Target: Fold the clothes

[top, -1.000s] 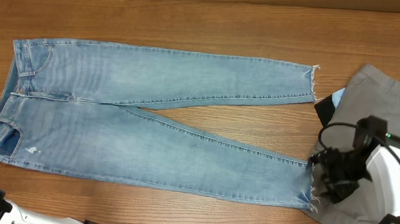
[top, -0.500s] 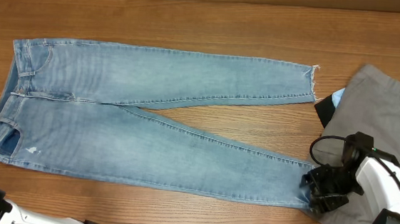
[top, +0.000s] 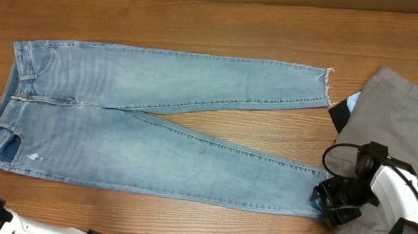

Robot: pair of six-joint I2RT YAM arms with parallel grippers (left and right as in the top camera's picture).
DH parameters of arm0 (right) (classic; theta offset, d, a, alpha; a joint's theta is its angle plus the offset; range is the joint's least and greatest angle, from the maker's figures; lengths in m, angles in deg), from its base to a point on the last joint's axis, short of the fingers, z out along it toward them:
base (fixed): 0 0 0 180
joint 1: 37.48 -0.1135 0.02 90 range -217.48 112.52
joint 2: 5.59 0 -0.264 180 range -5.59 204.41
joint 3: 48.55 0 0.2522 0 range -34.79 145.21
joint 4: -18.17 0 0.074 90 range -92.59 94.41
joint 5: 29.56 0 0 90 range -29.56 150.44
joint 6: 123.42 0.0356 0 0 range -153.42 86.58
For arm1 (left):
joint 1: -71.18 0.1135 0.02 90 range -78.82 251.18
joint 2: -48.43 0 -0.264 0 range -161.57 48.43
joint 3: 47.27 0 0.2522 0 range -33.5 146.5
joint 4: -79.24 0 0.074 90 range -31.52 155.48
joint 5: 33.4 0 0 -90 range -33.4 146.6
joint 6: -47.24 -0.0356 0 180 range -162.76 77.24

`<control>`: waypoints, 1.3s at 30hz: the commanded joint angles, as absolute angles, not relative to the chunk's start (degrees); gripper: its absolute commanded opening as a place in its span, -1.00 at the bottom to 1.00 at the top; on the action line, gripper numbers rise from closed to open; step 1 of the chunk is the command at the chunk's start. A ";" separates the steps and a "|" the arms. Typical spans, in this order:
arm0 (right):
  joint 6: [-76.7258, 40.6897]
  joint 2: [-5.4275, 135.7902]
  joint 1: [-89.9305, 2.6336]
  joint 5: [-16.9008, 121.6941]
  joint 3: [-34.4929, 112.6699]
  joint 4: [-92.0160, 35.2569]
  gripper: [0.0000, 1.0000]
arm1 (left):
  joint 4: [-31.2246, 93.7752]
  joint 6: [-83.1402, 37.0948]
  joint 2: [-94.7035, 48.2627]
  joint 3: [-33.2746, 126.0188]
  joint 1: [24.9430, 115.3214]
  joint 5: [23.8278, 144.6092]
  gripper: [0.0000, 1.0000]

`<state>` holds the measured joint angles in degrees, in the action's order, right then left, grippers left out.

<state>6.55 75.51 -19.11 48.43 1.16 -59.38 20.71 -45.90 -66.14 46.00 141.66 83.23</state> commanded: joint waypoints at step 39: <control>0.98 74.57 -24.51 41.26 -1.16 -53.79 -0.92 | 20.66 -45.35 -66.90 47.29 141.64 84.74 -0.92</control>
<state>1.48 75.03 -24.10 39.99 -3.17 -52.76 20.69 -45.90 -66.14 46.00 141.66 83.23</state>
